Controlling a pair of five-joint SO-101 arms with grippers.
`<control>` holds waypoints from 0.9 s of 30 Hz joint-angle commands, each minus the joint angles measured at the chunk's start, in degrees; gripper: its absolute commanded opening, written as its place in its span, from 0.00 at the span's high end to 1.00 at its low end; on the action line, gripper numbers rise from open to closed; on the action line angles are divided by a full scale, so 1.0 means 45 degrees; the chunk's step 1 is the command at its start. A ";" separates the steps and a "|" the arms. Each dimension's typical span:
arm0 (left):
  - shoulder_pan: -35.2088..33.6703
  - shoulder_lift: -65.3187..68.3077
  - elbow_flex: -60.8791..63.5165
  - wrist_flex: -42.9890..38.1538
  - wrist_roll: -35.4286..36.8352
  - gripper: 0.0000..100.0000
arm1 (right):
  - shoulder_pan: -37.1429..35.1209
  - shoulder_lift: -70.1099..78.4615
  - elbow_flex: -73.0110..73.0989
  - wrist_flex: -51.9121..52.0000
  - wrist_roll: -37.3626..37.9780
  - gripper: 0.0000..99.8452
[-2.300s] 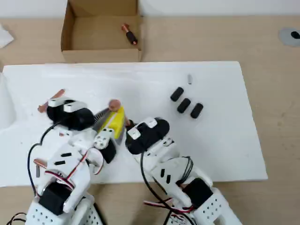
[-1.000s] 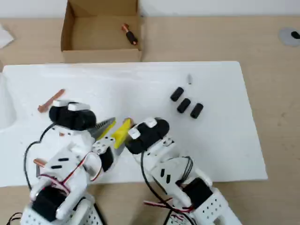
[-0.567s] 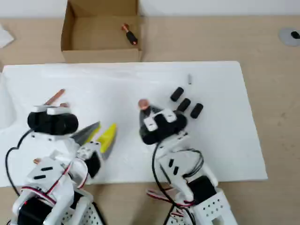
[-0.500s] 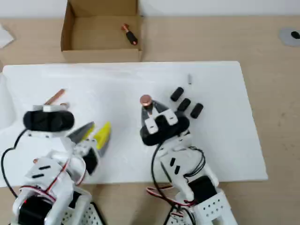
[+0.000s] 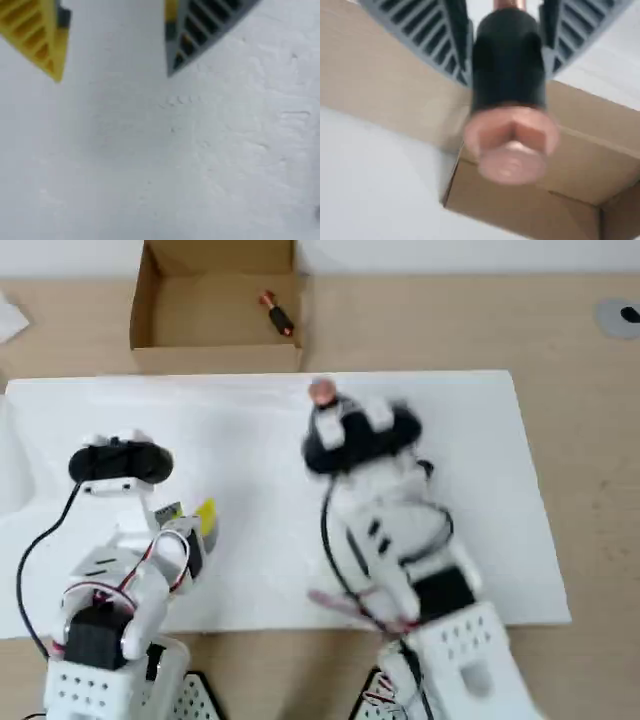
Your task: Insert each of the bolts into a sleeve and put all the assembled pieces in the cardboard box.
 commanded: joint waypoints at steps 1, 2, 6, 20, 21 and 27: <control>-0.0274 0.0107 0.0527 -0.1289 -0.0352 0.85 | 0.0244 0.3819 -0.3585 -0.0059 -0.0254 0.99; -0.0274 0.0068 0.0684 -0.1582 -0.0352 0.85 | 0.0225 0.4679 -0.4269 -0.0078 -0.0254 0.99; -0.0156 0.0127 0.0918 -0.2325 -0.0352 0.85 | 0.0244 0.8039 -0.6691 -0.0137 -0.0254 0.99; -0.0234 0.0147 0.1836 -0.2364 -0.2305 0.85 | 0.0479 1.7612 -1.5893 -0.0137 -0.0020 0.99; -0.0215 0.0147 0.1836 -0.2364 -0.2305 0.85 | 0.0537 1.8335 -1.6576 -0.0137 0.0156 0.99; -0.0156 0.0147 0.1817 -0.2344 -0.2305 0.85 | 0.0752 2.2242 -2.0640 -0.0078 0.0801 0.99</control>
